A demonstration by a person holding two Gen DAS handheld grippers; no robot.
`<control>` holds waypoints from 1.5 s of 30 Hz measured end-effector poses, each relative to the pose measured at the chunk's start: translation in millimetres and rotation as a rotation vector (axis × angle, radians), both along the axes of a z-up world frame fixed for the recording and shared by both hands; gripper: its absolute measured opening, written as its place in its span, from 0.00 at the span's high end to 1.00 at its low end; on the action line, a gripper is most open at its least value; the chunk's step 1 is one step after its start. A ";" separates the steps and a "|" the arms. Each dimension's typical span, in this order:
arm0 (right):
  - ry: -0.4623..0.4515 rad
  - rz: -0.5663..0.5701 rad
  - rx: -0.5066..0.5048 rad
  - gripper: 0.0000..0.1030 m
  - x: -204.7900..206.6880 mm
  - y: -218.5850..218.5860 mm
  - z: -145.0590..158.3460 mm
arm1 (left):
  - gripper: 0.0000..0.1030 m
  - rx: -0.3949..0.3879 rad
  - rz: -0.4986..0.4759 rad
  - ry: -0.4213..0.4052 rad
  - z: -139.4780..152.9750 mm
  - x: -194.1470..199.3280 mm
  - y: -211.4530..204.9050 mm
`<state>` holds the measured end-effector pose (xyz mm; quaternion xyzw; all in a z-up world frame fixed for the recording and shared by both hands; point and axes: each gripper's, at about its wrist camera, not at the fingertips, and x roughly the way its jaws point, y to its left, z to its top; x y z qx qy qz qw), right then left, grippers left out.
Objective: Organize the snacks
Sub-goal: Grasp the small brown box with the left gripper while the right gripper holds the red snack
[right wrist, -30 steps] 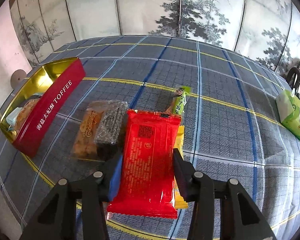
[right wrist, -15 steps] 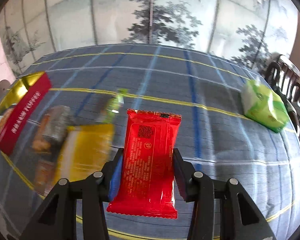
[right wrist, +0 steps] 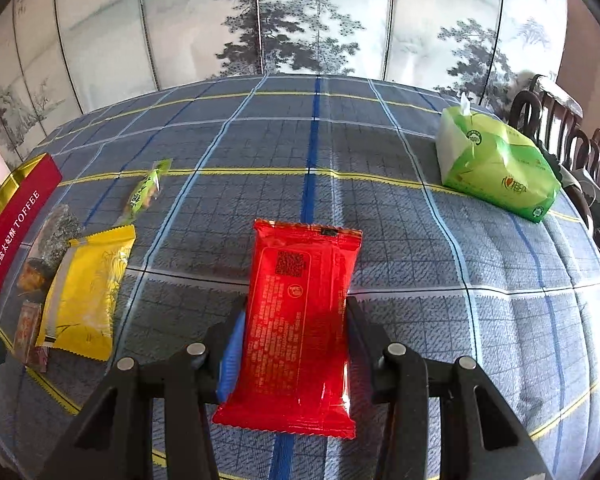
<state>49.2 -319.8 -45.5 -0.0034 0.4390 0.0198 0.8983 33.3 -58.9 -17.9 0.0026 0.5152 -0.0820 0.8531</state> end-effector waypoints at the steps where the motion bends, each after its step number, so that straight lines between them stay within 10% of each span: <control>1: -0.003 0.002 0.002 0.55 0.5 -0.1 -0.5 | 0.22 -0.005 0.004 0.014 -3.0 2.0 -0.2; 23: -0.017 0.003 0.014 0.54 0.4 -1.5 -1.9 | 0.61 -0.026 0.011 0.084 -23.4 8.3 -2.3; 45: -0.014 0.005 0.000 0.54 2.0 0.0 -2.5 | 0.73 0.001 -0.061 0.055 -15.4 -2.8 -4.9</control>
